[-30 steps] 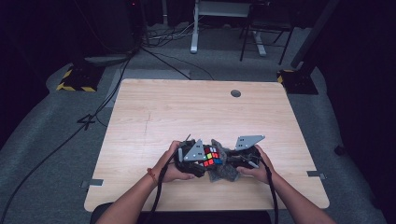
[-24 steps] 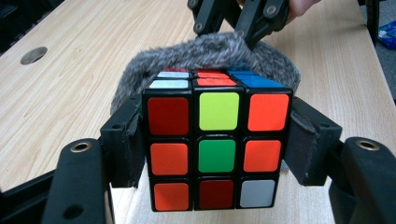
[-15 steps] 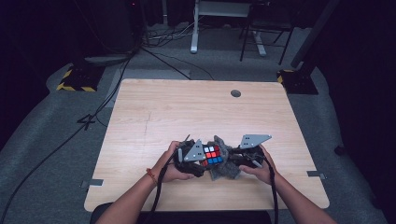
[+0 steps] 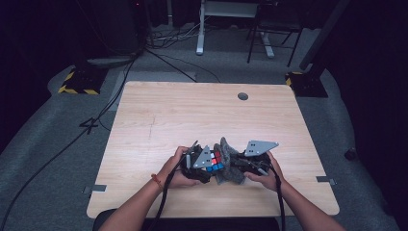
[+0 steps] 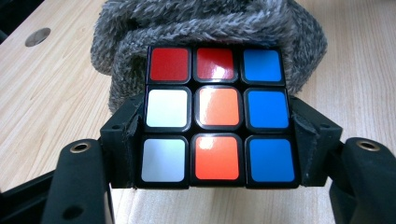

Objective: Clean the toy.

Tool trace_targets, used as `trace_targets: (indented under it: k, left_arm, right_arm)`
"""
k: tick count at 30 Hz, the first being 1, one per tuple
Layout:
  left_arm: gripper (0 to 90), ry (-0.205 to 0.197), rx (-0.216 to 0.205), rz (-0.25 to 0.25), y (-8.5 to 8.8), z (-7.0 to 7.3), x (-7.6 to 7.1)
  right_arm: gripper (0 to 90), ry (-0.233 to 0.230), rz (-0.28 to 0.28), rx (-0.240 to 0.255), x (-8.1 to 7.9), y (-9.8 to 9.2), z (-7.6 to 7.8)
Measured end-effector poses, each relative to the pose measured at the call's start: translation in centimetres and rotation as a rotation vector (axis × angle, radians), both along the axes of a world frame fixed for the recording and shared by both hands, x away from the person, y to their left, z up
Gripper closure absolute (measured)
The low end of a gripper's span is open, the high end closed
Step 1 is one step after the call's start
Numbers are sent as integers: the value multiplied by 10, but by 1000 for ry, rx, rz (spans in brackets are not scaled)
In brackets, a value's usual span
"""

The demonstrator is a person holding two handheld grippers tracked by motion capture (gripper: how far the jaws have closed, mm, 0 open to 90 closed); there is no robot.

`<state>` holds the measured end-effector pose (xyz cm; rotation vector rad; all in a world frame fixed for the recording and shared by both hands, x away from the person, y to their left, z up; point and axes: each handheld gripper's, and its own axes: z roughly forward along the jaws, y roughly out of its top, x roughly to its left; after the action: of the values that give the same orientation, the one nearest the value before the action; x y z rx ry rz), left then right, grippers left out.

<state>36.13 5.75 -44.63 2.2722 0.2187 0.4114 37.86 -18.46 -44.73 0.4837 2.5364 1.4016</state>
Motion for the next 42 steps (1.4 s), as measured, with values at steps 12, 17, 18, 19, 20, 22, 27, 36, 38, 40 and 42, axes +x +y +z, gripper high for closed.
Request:
trace_targets:
  k: [12, 17, 18, 19, 20, 22, 27, 36, 38, 40, 42]
  left_arm:
    - [332, -7, -77, -7, 9, 13, -1]
    - [332, 3, -59, -10, 9, 10, 0]
    - [332, 3, -48, -10, 9, 9, 0]
    - [332, 5, -36, -10, 8, 7, 0]
    - [332, 7, -32, -14, 6, 6, 1]
    - [332, 9, -25, -19, 5, 5, 0]
    - [332, -5, -35, -23, 4, 8, -2]
    - [331, 7, -98, -25, 9, 13, -2]
    - [330, 13, -87, -26, 8, 11, 0]
    - [329, 19, -71, -23, 7, 8, 1]
    - [329, 23, -68, -26, 5, 7, 1]
  right_arm:
    - [766, 3, -2, -114, 4, 4, -13]
    - [765, 10, 8, -78, 4, 2, -10]
    - [765, 8, 17, -48, 3, 1, -7]
    - [765, 11, 28, -16, 2, -1, -3]
    - [765, 8, 35, 13, 1, -3, 2]
    - [765, -13, 41, 31, -3, -3, 8]
    - [765, -16, 27, 10, -3, -2, 6]
    - [765, 28, 23, -86, 3, 3, -9]
    - [765, 21, 29, -56, 2, 2, -6]
    - [765, 14, 31, -19, 0, -1, 0]
    - [766, -3, 36, 8, -2, -3, 5]
